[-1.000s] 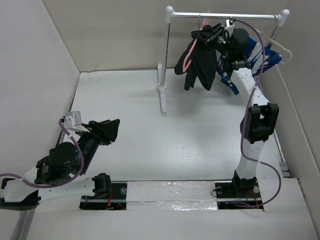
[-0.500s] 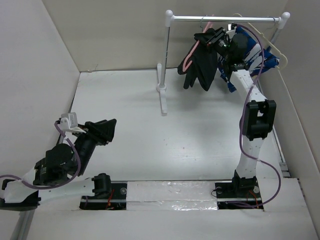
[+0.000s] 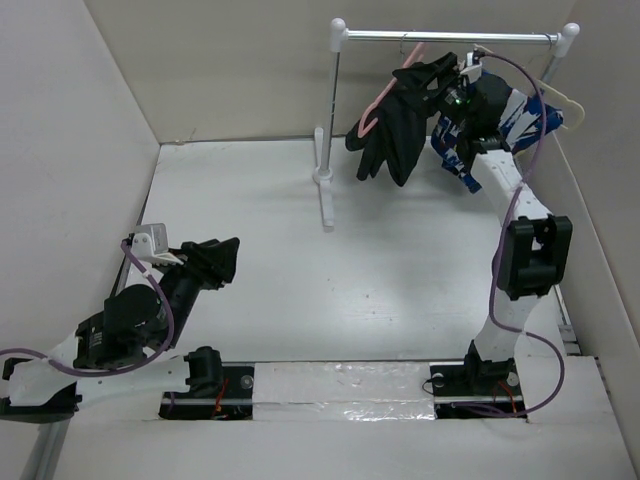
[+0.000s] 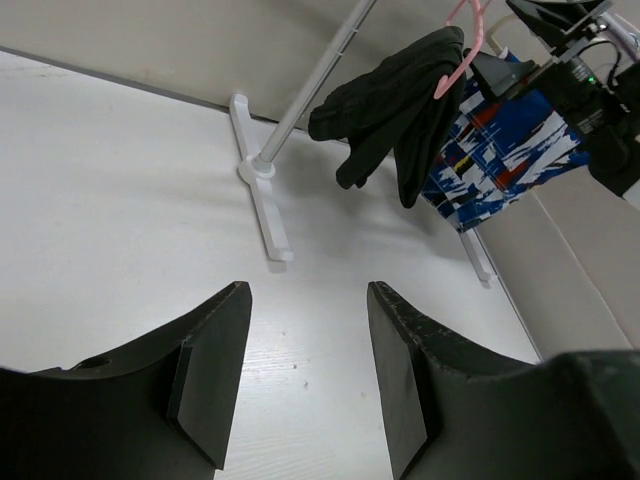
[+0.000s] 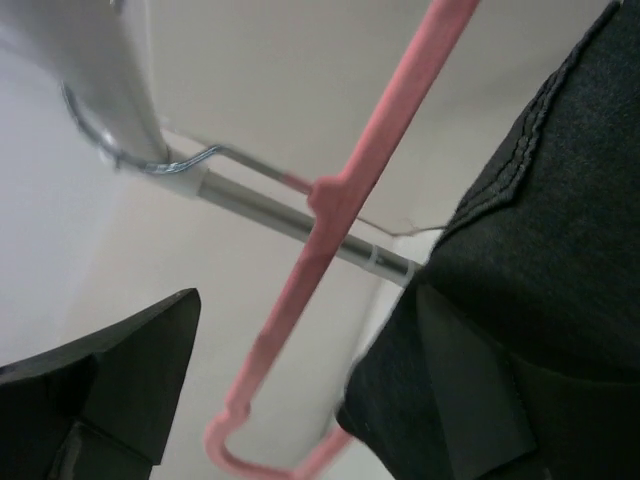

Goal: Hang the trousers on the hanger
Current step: Place the hanger at the clothesline, then reset both arms

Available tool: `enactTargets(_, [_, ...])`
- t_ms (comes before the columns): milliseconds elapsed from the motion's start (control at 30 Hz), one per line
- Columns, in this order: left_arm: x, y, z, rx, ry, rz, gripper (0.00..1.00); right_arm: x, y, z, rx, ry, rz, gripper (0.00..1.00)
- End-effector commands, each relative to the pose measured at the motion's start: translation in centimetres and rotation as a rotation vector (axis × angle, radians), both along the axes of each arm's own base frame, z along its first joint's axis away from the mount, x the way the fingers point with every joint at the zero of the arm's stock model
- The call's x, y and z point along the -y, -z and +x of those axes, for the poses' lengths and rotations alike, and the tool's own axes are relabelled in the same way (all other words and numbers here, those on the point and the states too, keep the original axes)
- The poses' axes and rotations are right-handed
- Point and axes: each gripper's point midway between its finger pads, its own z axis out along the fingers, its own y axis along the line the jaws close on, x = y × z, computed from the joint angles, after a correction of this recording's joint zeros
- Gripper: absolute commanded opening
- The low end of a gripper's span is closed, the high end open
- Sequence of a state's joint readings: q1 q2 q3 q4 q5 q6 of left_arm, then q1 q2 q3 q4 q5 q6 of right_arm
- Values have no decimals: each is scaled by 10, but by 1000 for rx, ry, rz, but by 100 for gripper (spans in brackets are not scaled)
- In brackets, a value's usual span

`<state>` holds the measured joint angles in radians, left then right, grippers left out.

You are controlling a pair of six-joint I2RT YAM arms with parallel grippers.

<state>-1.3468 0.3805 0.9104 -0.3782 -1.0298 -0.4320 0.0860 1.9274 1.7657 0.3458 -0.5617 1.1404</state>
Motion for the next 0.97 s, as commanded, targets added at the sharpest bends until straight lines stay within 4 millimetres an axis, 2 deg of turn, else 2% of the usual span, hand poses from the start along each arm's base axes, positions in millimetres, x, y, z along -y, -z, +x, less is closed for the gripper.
enactTargets(0, [0,-3,2,11,-15,0,47,21,-49,-29,150,112,-97,100])
enactTargets(33, [0,-3,2,11,-13,2,48,23,-37,-31,133,129,-123,100])
enactTargets(67, [1,-2,2,11,-12,5,51,29,-50,-42,162,164,-124,100])
enactTargets(133, [2,-2,2,12,-6,8,54,35,-47,-52,167,197,-146,100])
enactTargets(233, [5,-1,1,15,8,15,59,40,-40,-78,185,219,-177,100])
enactTargets(267, [5,0,1,14,8,17,61,41,-21,-84,164,221,-192,100])
enactTargets(300, [6,0,1,14,12,15,61,38,-35,-105,222,218,-204,100])
enactTargets(333, [5,-1,1,14,13,14,62,38,-33,-116,237,214,-216,100])
enactTargets(367, [5,-1,0,16,16,9,63,28,-30,-144,282,185,-255,100])
enactTargets(433, [5,0,0,15,16,8,64,19,-25,-174,329,160,-315,100])
enactTargets(467, [4,-1,0,21,18,3,64,17,-13,-189,315,148,-356,100])
enactTargets(500, [5,-2,-1,25,27,0,65,5,12,-207,293,105,-395,100])
enactTargets(533, [5,-2,-1,28,32,-3,65,8,-3,-240,393,120,-440,100])
enactTargets(567, [5,-3,-2,32,38,-13,66,10,13,-254,358,123,-476,100])
enactTargets(600, [7,-4,-3,38,56,-15,66,12,21,-270,358,121,-493,100])
enactTargets(633, [7,-5,-4,43,65,-16,66,16,25,-301,410,122,-509,100])
enactTargets(667, [7,-7,-5,48,69,-28,67,23,47,-311,347,128,-545,100])
enactTargets(700, [10,-7,-6,54,85,-24,67,28,54,-323,339,139,-554,100])
enactTargets(733, [9,-7,-6,59,89,-27,67,31,70,-331,316,138,-566,100])
enactTargets(767, [11,-8,-6,64,94,-31,67,43,71,-347,321,179,-563,100])
enactTargets(867, [15,-6,-6,69,104,-18,66,56,87,-359,278,210,-596,100])
enactTargets(933, [17,-5,-6,66,109,-12,68,58,82,-365,293,210,-609,100])
